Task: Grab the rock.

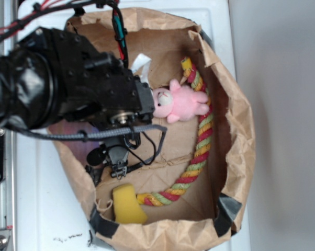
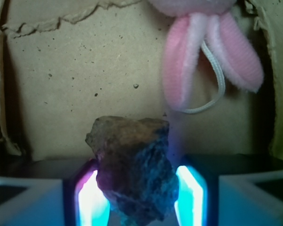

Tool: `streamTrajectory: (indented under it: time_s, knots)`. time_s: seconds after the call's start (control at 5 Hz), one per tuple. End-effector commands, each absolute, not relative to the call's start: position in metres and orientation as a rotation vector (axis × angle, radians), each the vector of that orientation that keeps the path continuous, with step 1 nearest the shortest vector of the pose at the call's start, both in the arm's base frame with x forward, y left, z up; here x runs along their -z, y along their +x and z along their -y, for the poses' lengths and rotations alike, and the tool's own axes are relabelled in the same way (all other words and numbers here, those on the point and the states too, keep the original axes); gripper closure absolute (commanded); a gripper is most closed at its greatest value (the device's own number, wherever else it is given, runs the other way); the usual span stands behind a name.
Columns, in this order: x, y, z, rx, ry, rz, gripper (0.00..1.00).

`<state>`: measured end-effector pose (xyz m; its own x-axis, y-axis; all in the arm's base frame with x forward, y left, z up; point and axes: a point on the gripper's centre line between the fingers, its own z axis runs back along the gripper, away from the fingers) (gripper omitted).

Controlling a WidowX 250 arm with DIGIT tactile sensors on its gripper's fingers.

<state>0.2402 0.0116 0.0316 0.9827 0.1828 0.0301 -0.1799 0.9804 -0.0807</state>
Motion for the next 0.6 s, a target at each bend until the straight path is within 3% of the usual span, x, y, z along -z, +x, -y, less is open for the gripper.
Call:
streamTrajectory:
  time_s: [0.0,0.2,0.4]
  knots:
    - [-0.060,0.247,-0.021,-0.210,-0.100,0.106,1.00]
    - [-0.106,0.250,-0.034,-0.214,-0.142,0.162,1.00]
    - [-0.150,0.255,-0.040,-0.110,-0.154,0.293,1.00]
